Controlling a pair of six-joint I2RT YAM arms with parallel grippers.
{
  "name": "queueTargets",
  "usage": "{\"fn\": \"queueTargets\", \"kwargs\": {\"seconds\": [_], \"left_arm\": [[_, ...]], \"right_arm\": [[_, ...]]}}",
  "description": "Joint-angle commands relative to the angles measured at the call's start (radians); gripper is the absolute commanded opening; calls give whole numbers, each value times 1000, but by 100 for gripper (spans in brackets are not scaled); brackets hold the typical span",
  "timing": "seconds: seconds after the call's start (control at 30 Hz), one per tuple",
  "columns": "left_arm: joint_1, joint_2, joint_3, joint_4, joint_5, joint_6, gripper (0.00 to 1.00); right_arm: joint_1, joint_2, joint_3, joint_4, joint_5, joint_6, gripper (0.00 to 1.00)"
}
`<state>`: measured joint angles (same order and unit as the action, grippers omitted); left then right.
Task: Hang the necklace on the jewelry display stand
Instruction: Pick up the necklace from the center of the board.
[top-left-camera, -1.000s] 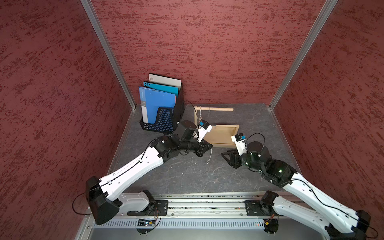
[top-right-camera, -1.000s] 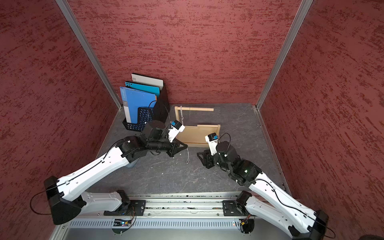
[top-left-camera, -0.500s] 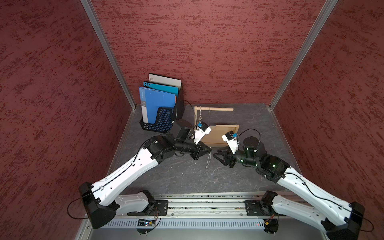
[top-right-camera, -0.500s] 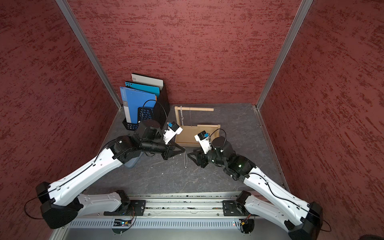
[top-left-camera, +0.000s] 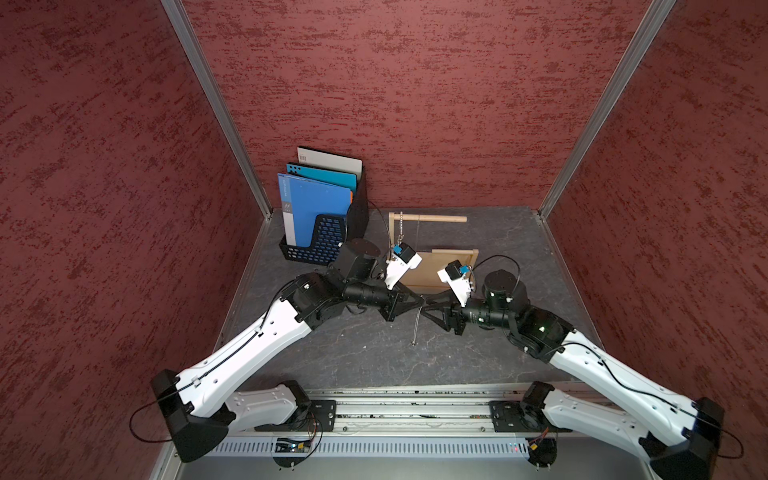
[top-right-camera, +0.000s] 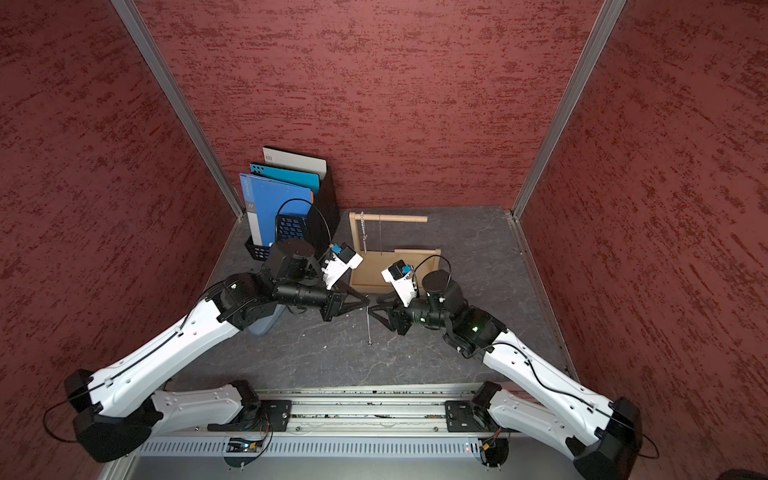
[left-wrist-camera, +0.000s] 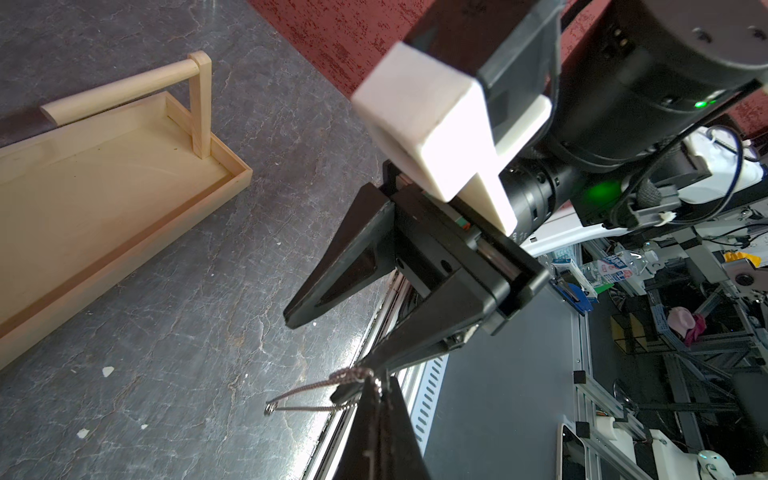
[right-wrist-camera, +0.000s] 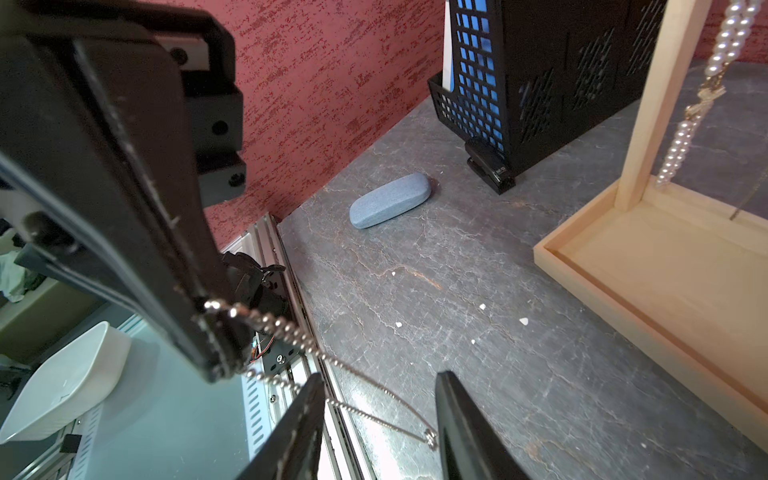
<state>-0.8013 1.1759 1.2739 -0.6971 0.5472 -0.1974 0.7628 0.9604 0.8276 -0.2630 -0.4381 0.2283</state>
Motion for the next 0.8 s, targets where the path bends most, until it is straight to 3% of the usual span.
{"fn": "queueTargets", "kwargs": {"seconds": [0.0,0.37,0.77], "left_arm": [[2,-9,33,21,29,-12,0],[1,-24,43,26,28,-25,0],[19,-65,-7,39,11,-59,0]], "right_arm": [[-4,11,8,63,-9,-23,44],[-3,58,-5,119,-47,-17,44],[-2,-30,6,69,161,-39,6]]}}
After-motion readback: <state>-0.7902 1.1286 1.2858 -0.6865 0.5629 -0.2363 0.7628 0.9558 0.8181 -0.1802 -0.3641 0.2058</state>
